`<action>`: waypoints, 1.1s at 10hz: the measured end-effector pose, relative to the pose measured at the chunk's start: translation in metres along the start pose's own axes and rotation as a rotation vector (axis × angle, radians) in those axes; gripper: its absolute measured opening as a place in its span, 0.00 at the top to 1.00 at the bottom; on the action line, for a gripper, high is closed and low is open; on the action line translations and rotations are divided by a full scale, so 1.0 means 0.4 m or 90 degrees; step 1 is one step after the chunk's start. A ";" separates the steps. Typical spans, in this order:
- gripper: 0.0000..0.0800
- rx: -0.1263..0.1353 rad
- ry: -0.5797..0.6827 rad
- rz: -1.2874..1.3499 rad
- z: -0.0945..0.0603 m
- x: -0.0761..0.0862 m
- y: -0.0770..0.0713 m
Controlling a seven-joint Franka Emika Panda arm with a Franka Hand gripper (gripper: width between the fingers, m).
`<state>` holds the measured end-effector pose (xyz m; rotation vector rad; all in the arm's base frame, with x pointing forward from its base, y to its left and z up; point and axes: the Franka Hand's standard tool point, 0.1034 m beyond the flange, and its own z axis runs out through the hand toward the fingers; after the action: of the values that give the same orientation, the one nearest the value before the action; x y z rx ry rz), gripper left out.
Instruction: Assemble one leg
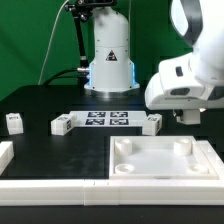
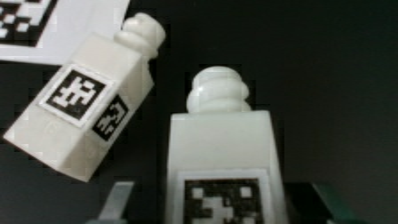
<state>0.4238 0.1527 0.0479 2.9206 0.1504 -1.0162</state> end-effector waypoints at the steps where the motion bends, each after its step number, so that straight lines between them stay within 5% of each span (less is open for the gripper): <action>1: 0.64 0.007 0.068 -0.001 -0.006 0.017 -0.005; 3: 0.64 0.017 0.172 -0.006 -0.017 0.019 0.002; 8: 0.64 0.040 0.372 0.000 -0.138 0.007 0.023; 11: 0.64 0.064 0.548 -0.014 -0.137 0.019 -0.001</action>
Offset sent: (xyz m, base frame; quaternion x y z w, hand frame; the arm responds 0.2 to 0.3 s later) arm 0.0151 -0.0122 0.0169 0.0037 0.1092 -0.0128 0.9939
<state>0.4635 0.1577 0.0860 3.2218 0.1542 0.3001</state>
